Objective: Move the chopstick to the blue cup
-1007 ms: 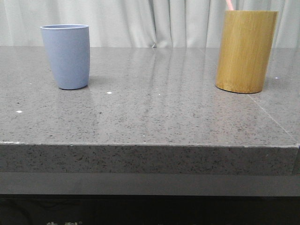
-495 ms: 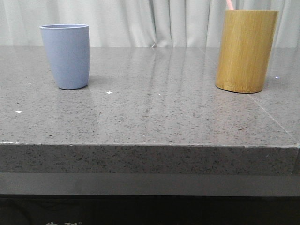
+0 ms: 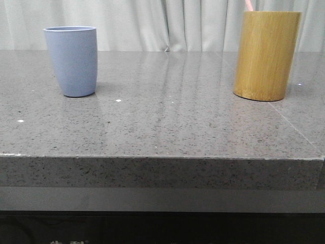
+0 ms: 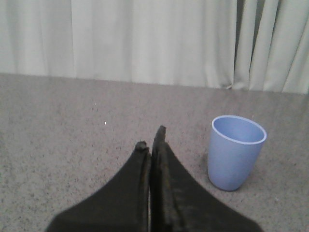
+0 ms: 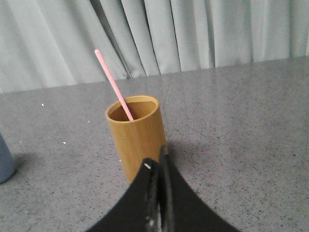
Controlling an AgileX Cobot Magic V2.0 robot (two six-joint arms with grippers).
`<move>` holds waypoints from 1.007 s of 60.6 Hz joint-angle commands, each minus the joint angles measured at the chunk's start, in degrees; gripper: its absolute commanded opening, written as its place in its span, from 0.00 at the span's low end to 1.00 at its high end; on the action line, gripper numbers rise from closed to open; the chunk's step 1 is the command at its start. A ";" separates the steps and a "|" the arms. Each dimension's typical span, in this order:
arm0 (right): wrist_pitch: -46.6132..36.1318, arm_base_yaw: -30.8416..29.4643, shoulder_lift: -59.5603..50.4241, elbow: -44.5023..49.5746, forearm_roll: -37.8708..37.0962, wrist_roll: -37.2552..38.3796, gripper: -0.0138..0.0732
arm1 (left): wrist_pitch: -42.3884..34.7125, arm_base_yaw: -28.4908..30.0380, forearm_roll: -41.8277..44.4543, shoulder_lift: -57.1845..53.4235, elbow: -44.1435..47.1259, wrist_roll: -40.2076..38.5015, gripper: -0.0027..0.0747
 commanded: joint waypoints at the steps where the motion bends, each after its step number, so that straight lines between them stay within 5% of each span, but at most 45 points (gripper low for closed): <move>1: -3.14 -0.32 6.30 -3.52 -2.87 -0.74 0.09 | -3.70 0.19 -0.53 6.01 -2.63 -0.15 0.01; 14: -3.51 -0.32 11.15 -4.04 -4.02 -0.91 0.11 | -4.05 0.19 -0.53 11.11 -2.83 -0.15 0.01; 21: -3.28 -0.32 11.15 -4.04 -4.02 -0.91 0.26 | -4.05 0.19 -0.53 11.11 -2.83 -0.15 0.08; 35: -3.28 -0.32 11.15 -4.04 -4.02 -0.91 0.77 | -5.08 0.19 -0.53 11.21 -2.83 -0.15 0.71; 38: -3.28 -0.32 11.15 -4.04 -4.02 -0.91 0.85 | -6.20 0.19 -0.53 11.47 -2.83 -0.15 0.78; 50: -3.27 -0.32 11.15 -3.98 -4.02 -0.91 0.91 | -2.91 -0.72 -1.16 16.31 -7.34 -0.15 0.80; 61: -3.33 -0.32 11.15 -3.98 -3.96 -0.91 0.91 | 10.21 -4.04 -1.16 28.91 -22.61 -0.11 0.80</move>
